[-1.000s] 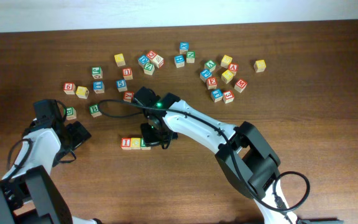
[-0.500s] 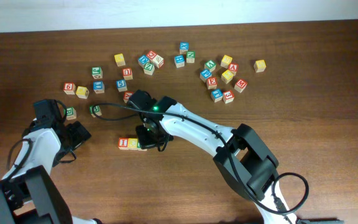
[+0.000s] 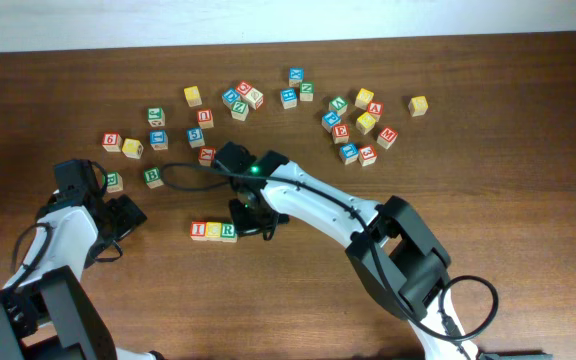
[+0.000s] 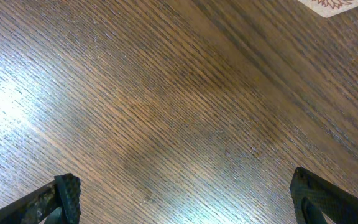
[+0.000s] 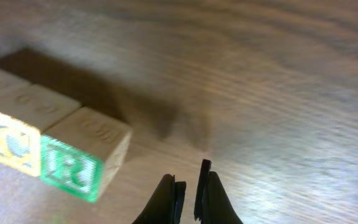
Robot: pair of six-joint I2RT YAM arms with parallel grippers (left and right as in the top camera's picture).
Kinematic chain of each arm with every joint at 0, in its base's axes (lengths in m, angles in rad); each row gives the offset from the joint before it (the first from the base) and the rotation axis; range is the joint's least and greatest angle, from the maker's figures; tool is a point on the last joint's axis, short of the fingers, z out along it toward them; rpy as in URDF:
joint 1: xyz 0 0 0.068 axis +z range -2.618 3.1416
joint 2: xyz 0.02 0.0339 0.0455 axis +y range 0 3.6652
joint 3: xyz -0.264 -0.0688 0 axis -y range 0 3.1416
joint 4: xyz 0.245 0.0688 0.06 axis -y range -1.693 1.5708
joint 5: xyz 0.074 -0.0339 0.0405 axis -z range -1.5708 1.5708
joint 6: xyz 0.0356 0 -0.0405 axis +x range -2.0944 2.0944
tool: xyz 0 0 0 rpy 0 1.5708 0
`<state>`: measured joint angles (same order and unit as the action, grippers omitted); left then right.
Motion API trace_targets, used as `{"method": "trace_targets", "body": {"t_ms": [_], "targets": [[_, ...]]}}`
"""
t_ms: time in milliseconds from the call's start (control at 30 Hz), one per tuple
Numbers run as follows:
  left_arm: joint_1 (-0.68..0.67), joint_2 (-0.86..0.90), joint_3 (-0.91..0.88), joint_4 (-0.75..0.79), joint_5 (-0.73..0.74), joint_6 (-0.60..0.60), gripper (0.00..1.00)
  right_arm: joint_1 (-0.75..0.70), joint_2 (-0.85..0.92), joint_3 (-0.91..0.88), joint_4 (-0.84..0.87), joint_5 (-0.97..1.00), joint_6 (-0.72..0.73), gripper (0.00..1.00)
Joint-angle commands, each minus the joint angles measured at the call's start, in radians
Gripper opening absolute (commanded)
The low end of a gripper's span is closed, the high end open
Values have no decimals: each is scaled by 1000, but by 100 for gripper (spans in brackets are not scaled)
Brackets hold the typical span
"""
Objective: Spell out ICRA
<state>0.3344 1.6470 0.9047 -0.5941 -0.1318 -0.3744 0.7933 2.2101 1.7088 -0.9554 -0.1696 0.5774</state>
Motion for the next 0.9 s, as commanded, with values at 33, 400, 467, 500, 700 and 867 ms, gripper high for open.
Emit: {"method": "trace_targets", "body": {"t_ms": [33, 400, 467, 500, 700, 867], "targets": [[4, -10, -6, -1, -7, -3, 99, -22, 7, -5, -14, 54, 7, 5], [4, -10, -6, -1, -7, -2, 99, -73, -39, 61, -54, 77, -31, 4], [4, -10, -6, -1, -7, -3, 99, -113, -86, 123, -87, 77, -70, 4], [4, -10, -6, -1, -7, -3, 99, -154, -127, 184, -144, 77, -101, 4], [4, -10, -6, -1, -7, -3, 99, -283, -182, 244, -318, 108, -180, 6], [4, -10, -6, -1, -7, -3, 99, -373, -175, 215, -366, 152, -180, 55]]}}
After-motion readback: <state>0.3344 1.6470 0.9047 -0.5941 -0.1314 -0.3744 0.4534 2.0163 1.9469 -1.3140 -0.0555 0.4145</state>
